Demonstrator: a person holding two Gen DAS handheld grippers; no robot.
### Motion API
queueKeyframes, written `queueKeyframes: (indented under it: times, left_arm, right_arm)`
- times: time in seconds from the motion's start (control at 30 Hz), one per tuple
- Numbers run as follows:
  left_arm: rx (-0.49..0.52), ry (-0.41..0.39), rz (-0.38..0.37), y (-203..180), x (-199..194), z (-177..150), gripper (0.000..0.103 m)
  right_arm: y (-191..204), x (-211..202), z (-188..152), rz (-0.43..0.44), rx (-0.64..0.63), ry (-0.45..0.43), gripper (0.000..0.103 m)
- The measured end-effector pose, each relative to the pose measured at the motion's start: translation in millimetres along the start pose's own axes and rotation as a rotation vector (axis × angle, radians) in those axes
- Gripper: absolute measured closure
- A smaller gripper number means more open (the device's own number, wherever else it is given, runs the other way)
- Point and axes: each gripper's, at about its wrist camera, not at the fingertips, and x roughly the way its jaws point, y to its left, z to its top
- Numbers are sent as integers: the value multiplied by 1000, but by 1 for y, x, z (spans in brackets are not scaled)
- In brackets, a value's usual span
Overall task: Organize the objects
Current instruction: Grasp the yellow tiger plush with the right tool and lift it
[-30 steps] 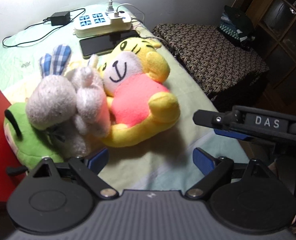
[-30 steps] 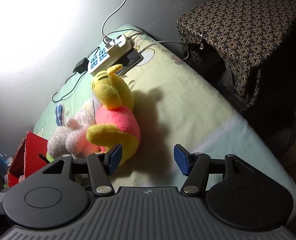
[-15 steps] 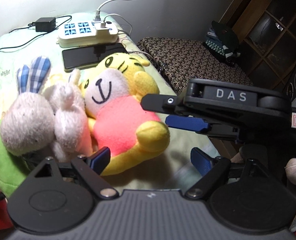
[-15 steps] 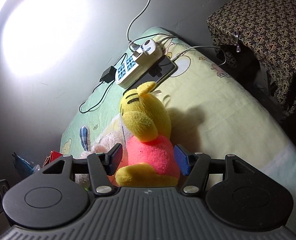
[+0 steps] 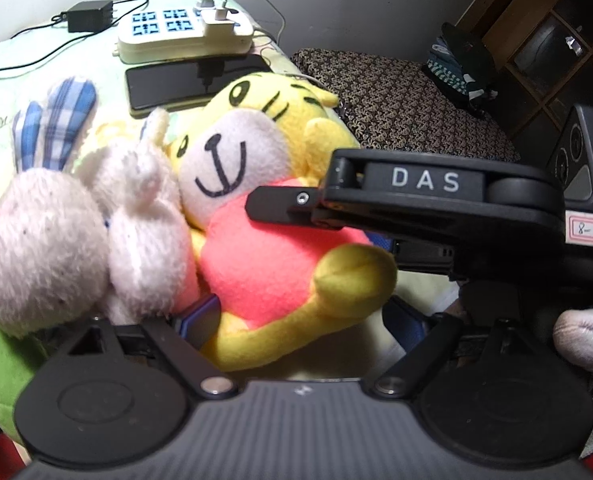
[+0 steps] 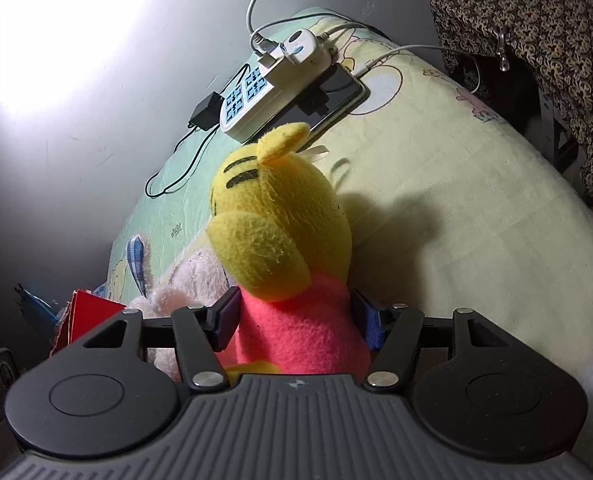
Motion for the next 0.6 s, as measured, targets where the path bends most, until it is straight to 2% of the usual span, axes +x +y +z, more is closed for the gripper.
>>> queueKeyframes:
  times: [0.13,0.4,0.6]
  left_arm:
    - [19,5,-22,-6,2,-1,13]
    - [22,43,-82,-22,1,-12,13]
    - [73,56,-111,-41,-8,-27,13]
  right_arm:
    - [-2,-9,-2,17,4,0,53]
    - [-13,-36,-17,5,24,2,54]
    - [-16,-57,-32,-1,34,-8,54]
